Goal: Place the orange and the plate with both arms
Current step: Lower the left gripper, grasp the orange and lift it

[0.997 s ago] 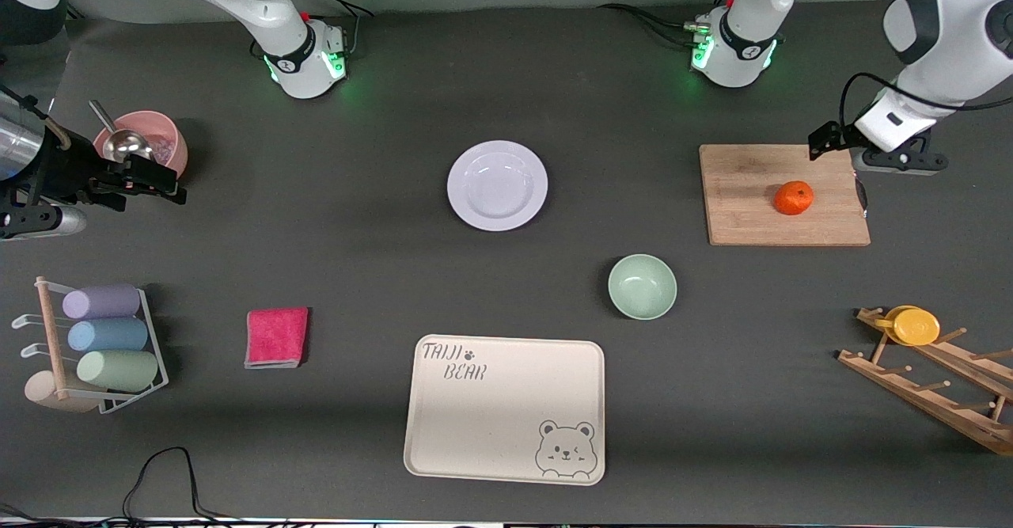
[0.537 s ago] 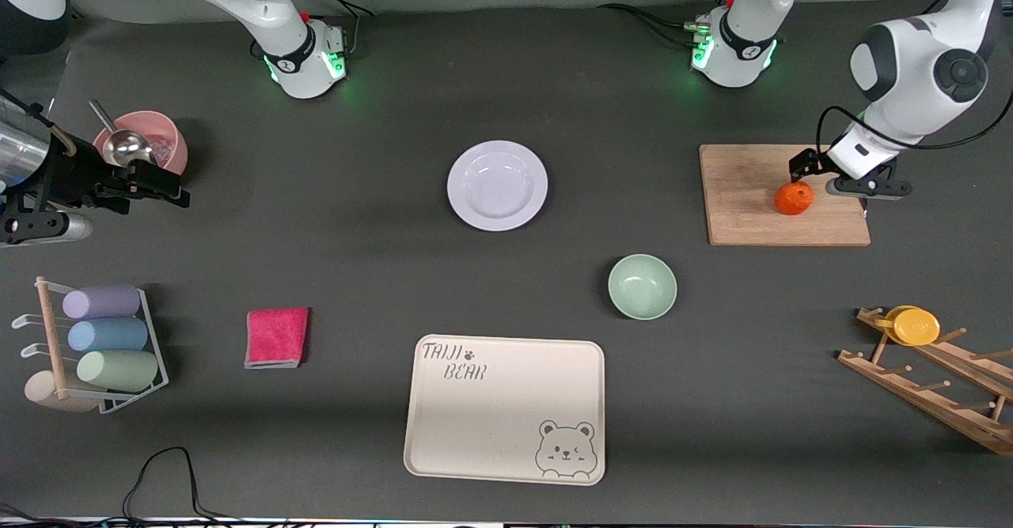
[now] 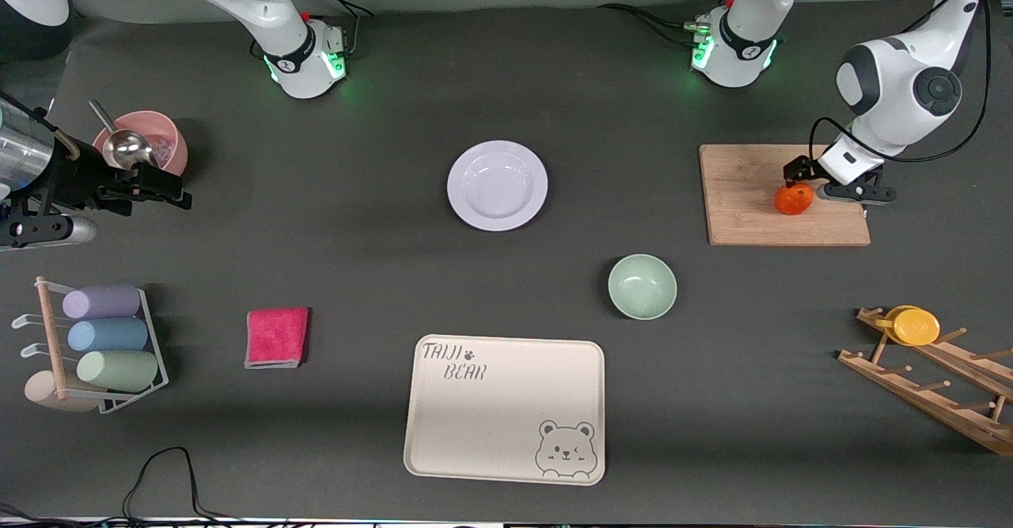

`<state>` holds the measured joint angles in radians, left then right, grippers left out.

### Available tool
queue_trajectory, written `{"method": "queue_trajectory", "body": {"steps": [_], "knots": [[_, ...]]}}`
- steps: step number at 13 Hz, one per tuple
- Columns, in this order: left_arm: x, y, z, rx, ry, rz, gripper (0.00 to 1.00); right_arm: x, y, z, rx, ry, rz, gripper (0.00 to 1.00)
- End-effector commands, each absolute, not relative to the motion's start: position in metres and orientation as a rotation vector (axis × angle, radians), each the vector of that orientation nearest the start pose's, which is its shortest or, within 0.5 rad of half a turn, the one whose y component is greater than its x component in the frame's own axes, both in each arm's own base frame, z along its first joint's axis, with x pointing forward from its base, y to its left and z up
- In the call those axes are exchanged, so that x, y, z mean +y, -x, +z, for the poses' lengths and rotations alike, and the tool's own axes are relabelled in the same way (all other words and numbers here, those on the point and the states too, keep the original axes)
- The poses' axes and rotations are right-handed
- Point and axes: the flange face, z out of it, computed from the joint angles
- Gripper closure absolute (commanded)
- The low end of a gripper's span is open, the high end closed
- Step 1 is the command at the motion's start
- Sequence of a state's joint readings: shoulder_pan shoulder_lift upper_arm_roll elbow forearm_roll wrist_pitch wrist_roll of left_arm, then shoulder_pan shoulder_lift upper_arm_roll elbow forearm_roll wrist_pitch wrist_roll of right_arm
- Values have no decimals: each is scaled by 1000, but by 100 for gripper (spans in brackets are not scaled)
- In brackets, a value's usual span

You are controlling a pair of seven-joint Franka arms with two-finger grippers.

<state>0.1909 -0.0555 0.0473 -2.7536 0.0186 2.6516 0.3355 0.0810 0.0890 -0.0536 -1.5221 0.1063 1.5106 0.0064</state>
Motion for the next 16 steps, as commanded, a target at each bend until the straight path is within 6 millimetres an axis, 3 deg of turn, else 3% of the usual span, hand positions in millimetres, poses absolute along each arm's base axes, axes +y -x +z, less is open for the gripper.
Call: {"method": "queue_trajectory", "body": {"steps": [1, 4, 8, 12, 13, 16], "knots": [[78, -377, 232, 182, 3135, 43, 0, 30, -576, 594, -7, 3040, 151, 0], [59, -380, 226, 163, 3136, 49, 0, 30, -576, 594, -7, 3040, 151, 0], [63, -380, 208, 154, 3134, 38, 0, 30, -576, 593, -7, 3039, 156, 0], [63, -380, 206, 159, 3134, 43, 0, 30, -576, 593, -6, 3040, 153, 0], [64, -379, 204, 157, 3135, 52, 14, 30, -576, 593, -6, 3040, 153, 0], [66, -379, 204, 149, 3136, 55, 69, 31, -576, 593, -9, 3040, 153, 0]]}}
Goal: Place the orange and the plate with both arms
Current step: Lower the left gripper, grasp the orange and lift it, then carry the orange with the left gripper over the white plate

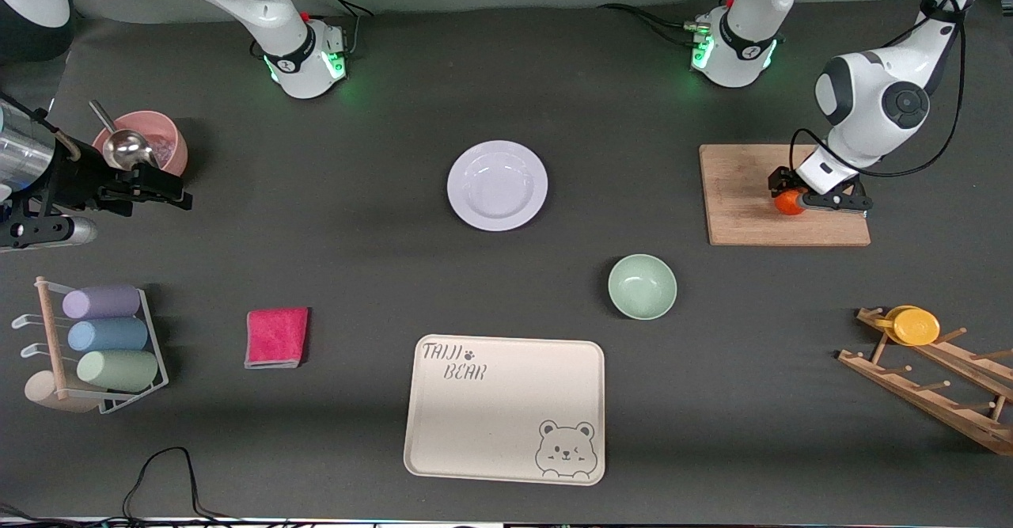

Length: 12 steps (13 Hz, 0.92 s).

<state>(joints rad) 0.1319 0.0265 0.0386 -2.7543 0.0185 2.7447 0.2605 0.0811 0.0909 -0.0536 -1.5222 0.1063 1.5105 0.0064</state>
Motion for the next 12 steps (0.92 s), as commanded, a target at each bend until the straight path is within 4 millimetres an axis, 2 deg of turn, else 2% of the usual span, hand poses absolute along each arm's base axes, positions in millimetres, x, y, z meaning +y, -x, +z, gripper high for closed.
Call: {"method": "queue_trajectory", "body": {"steps": [1, 3, 5, 7, 12], "knots": [[67, -382, 206, 152, 3135, 50, 77, 31, -576, 593, -9, 3040, 153, 0], [68, -389, 217, 154, 3130, 10, 77, 31, -576, 593, -9, 3040, 153, 0], [71, -402, 257, 143, 3132, 0, 77, 31, -576, 593, -9, 3040, 156, 0], [74, -414, 319, 132, 3141, 70, 77, 31, -576, 593, -9, 3040, 153, 0], [84, -430, 495, 123, 3144, 97, 77, 31, -576, 593, -9, 3038, 156, 0]]}}
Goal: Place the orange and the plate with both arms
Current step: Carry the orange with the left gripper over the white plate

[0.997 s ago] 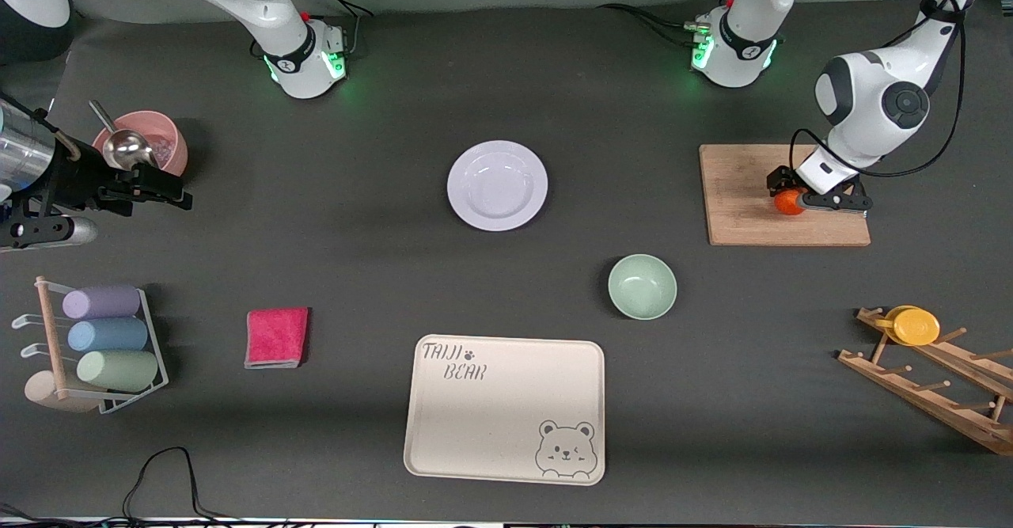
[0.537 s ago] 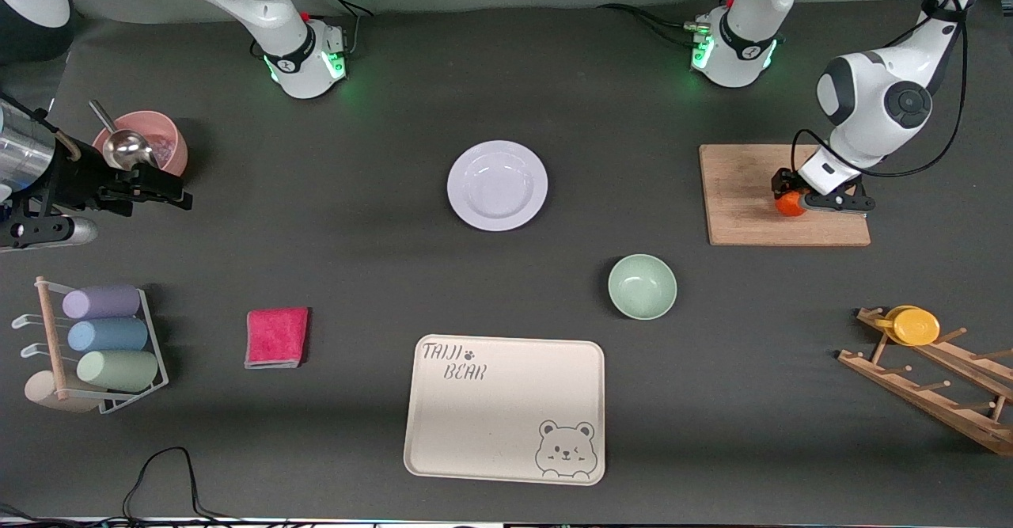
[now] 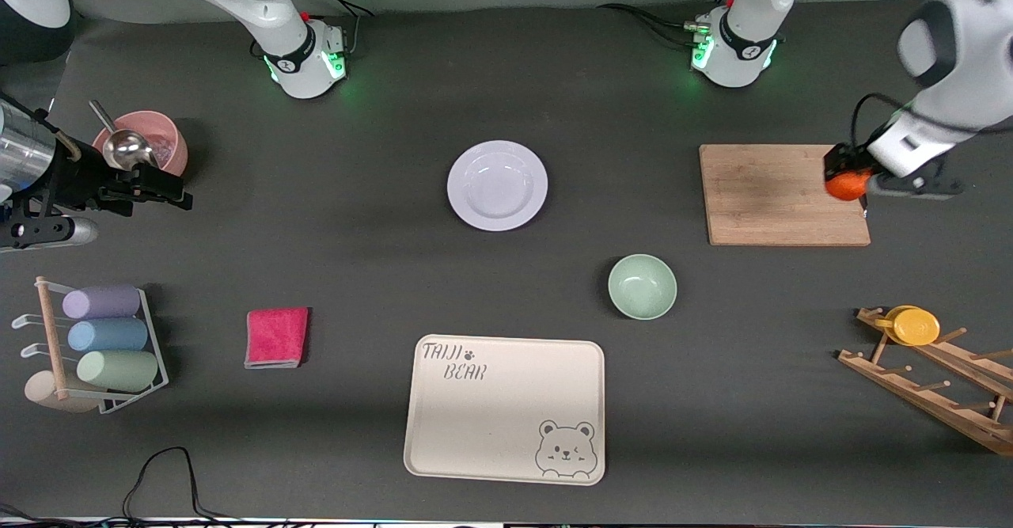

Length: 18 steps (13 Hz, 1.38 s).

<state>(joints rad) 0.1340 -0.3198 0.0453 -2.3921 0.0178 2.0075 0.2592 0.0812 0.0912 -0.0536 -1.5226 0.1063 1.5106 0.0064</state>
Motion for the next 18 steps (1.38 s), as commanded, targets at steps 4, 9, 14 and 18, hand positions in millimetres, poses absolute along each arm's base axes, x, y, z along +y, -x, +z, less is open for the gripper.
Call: {"method": "queue_trajectory", "body": {"steps": [4, 9, 14, 18], "knots": [[92, -445, 592, 109, 3130, 80, 78, 31, -576, 593, -9, 3040, 153, 0], [2, -492, 613, 107, 3107, 89, 78, 31, -575, 594, -9, 3040, 151, 0], [-228, -488, 602, 109, 3154, 95, 87, 30, -576, 593, -7, 3039, 156, 0], [-370, -451, 598, -72, 3241, 53, 88, 29, -576, 593, -4, 3039, 156, 0]]}}
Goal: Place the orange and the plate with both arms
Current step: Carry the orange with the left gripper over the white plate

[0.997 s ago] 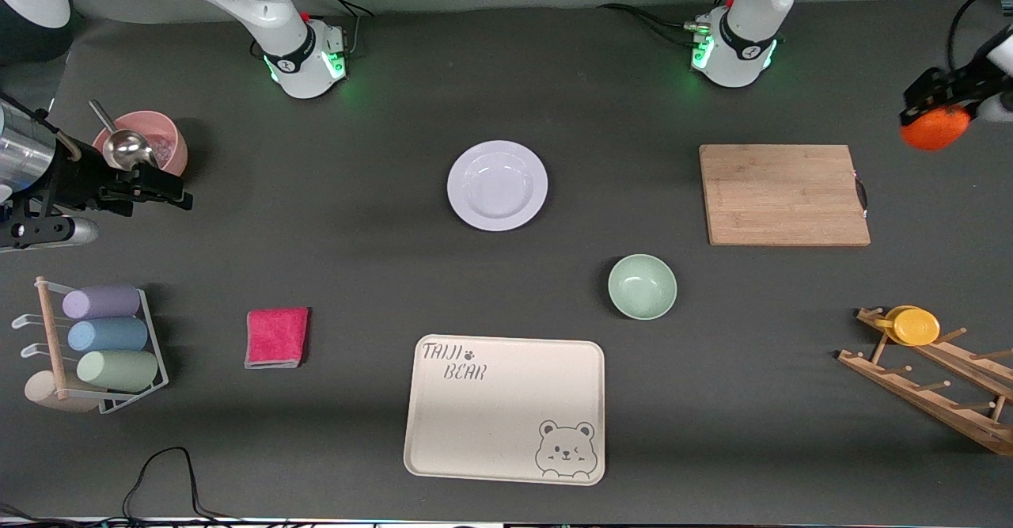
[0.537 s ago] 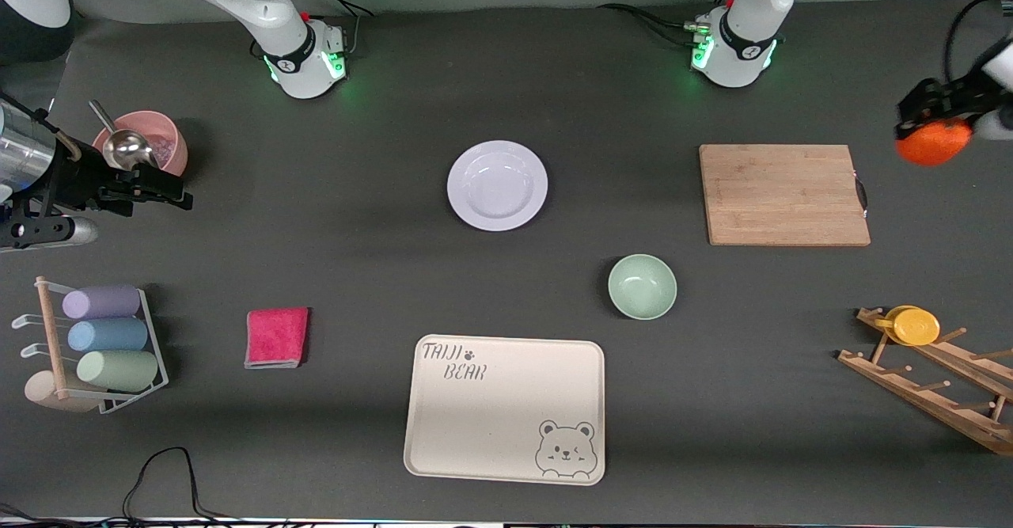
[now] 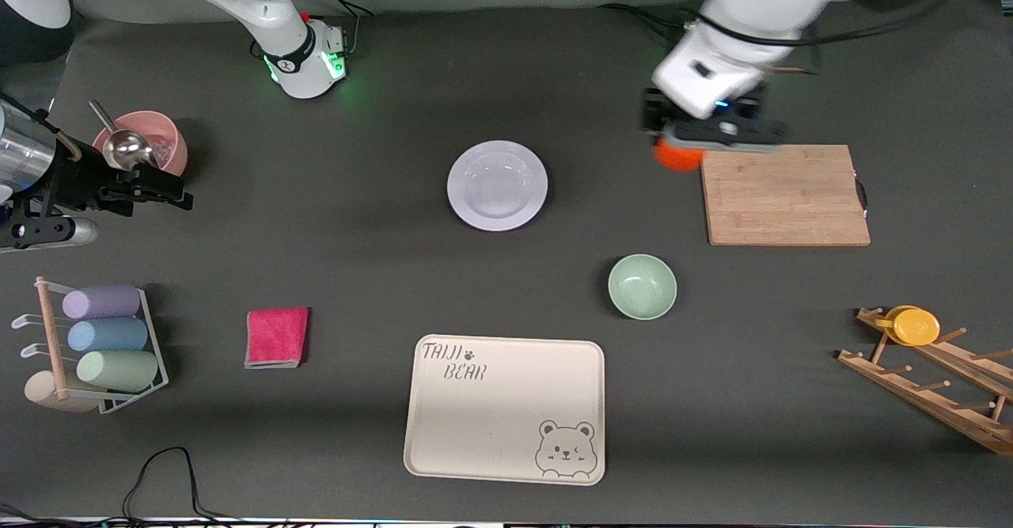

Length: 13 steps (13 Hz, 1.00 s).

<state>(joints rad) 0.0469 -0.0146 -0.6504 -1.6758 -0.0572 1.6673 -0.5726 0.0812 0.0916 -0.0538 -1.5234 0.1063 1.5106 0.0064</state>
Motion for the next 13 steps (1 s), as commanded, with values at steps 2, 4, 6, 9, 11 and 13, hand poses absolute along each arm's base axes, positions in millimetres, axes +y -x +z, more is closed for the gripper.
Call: {"method": "queue_trajectory", "body": {"steps": [2, 4, 6, 9, 11, 13], "knots": [[-434, -426, 585, -132, 3220, 25, 88, 29, -577, 591, -4, 3039, 158, 0], [-491, -402, 570, -179, 3198, -3, 88, 29, -577, 589, -4, 3039, 165, 0], [-524, -379, 552, -217, 3172, 5, 88, 29, -577, 589, -4, 3039, 165, 0], [-536, -382, 520, -239, 3172, 56, 88, 29, -578, 587, -1, 3039, 170, 0], [-546, -389, 473, -246, 3187, 63, 88, 29, -579, 584, -1, 3039, 179, 0], [-550, -373, 419, -222, 3176, 35, 88, 31, -579, 577, 35, 3026, 206, 0]]}}
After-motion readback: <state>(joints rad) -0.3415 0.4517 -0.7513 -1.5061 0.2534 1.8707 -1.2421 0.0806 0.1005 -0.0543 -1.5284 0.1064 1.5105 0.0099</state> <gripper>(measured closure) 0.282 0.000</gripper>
